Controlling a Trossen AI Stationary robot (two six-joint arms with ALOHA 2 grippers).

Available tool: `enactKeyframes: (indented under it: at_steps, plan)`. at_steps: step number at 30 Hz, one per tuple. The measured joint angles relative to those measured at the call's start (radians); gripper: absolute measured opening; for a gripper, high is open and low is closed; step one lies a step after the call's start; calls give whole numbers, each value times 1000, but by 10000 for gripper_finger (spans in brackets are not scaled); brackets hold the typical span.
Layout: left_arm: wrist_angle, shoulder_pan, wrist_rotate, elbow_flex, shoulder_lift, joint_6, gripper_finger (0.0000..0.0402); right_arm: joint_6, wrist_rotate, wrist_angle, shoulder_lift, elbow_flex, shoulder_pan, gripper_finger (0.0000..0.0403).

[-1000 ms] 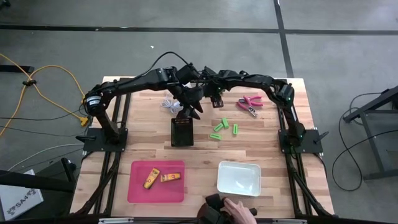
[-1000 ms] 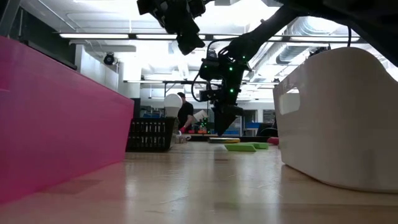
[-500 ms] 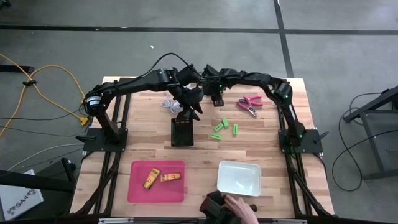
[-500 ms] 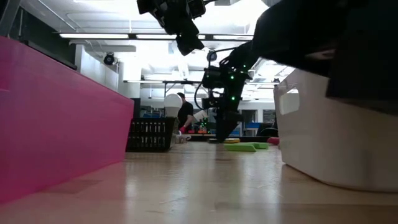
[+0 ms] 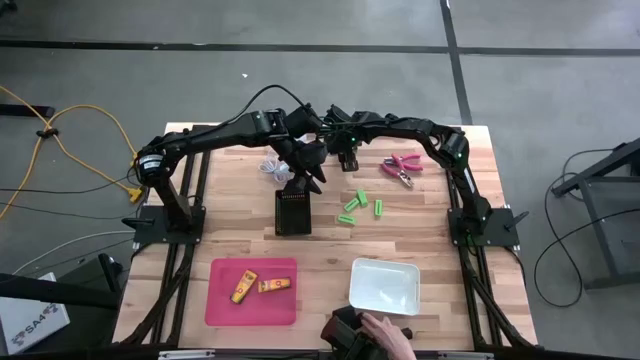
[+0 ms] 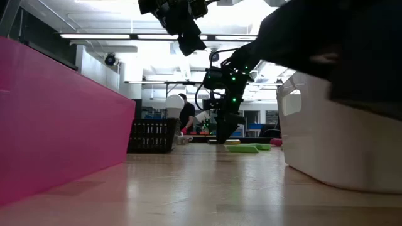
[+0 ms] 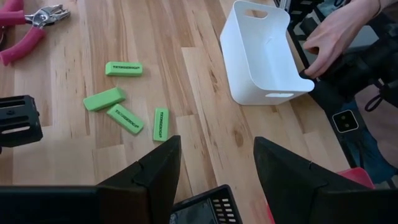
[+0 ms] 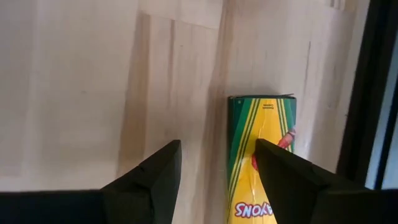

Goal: Pick & Place School Supplies
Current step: Put the yellow crayon box into the pink bin

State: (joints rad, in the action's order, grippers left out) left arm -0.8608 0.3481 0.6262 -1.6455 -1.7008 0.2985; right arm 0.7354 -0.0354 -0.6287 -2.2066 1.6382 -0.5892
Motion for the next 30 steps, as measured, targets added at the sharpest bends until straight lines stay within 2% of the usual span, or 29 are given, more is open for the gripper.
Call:
enactKeyframes:
  at_steps: [13,20,30]
  plan:
    - [0,0,0,0,0,-1,198,-10,-95,-89,2,2,29,194]
    - [0,0,0,0,0,-1,198,-77,-127,-138,3,2,59,194]
    - [0,0,1,0,-1,-7,198,-88,-80,-177,10,2,71,194]
